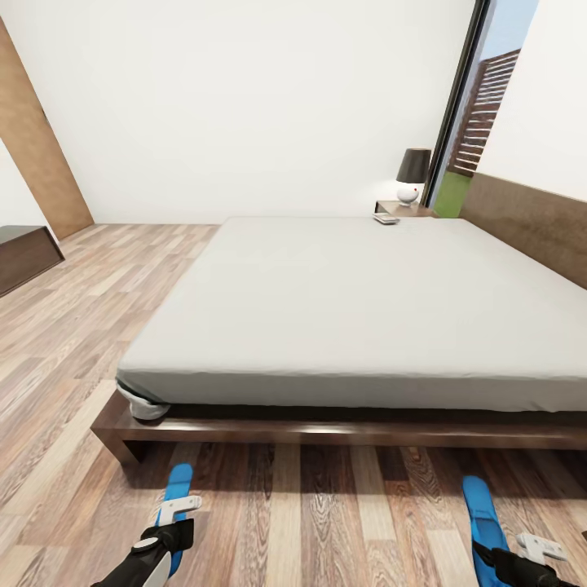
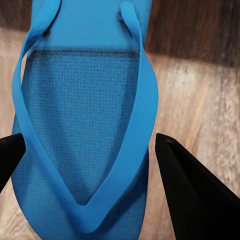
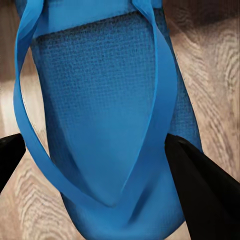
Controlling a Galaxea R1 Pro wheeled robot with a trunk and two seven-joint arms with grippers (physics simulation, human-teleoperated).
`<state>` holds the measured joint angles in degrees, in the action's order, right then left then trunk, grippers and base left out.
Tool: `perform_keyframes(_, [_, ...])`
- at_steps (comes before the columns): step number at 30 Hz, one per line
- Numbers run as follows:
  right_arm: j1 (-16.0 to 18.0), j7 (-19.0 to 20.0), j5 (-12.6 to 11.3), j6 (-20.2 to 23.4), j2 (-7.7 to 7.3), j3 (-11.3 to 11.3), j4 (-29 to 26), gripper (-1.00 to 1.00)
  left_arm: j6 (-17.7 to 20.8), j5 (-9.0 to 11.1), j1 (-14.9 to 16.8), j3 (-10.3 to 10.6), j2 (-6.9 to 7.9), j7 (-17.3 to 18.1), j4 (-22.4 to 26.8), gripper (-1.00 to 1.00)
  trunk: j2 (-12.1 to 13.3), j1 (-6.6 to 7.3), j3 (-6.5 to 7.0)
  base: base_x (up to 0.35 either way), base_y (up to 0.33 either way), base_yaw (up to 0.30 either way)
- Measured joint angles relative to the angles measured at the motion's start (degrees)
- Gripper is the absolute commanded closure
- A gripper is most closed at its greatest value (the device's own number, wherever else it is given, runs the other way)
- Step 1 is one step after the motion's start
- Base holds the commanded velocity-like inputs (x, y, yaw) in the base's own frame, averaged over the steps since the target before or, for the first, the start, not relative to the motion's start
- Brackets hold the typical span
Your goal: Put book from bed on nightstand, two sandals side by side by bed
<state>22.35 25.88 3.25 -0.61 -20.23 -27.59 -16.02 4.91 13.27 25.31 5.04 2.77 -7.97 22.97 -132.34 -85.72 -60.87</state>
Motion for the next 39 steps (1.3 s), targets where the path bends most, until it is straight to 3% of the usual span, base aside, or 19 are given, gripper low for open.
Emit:
perform_keyframes(11, [0.02,-0.04,0.02,0.04,0.04,0.00,-0.53,1.00,0.05,0.02,0.00,0.00,-0.02,-0.11,0.00,1.00,-4.40,-2.41,-1.97,0.000,0.000,0.000])
perform_keyframes(17, [0.02,0.03,-0.02,0.69,0.06,0.01,-8.47,1.00,0.06,0.02,0.00,0.00,-0.02,-0.11,-0.02,1.00,-6.80,-3.73,-3.05,0.000,0.000,0.000])
perform_keyframes(26, [0.01,0.02,0.02,0.76,0.06,0.01,-9.77,1.00,1.04,-0.03,0.00,-0.16,0.04,-0.34,0.27,1.00,-10.41,-5.71,-4.66,0.000,0.000,0.000])
perform_keyframes(27, [0.01,0.03,0.05,0.76,0.06,0.02,-9.76,1.00,1.90,-0.03,-0.01,-0.17,0.05,-0.35,0.40,1.00,-10.81,-5.93,-4.84,0.000,0.000,0.000])
perform_keyframes(32, [0.02,0.03,0.00,0.76,0.06,0.01,-9.76,1.00,17.49,-0.39,0.00,-0.11,0.26,-0.37,9.16,1.00,-10.95,-6.09,-5.94,0.000,0.000,0.000])
perform_keyframes(35, [0.01,0.04,0.02,0.76,0.06,0.02,-9.77,1.00,20.00,-0.50,-0.01,-0.13,0.28,-0.40,11.14,1.00,-10.99,-6.17,-6.61,0.000,0.000,0.000])
perform_keyframes(39, [0.01,0.03,0.02,0.76,0.06,0.01,-9.80,1.00,20.45,-0.69,-0.01,-0.14,0.35,-0.83,12.35,1.00,-11.04,-6.27,-7.49,0.000,0.000,0.000])
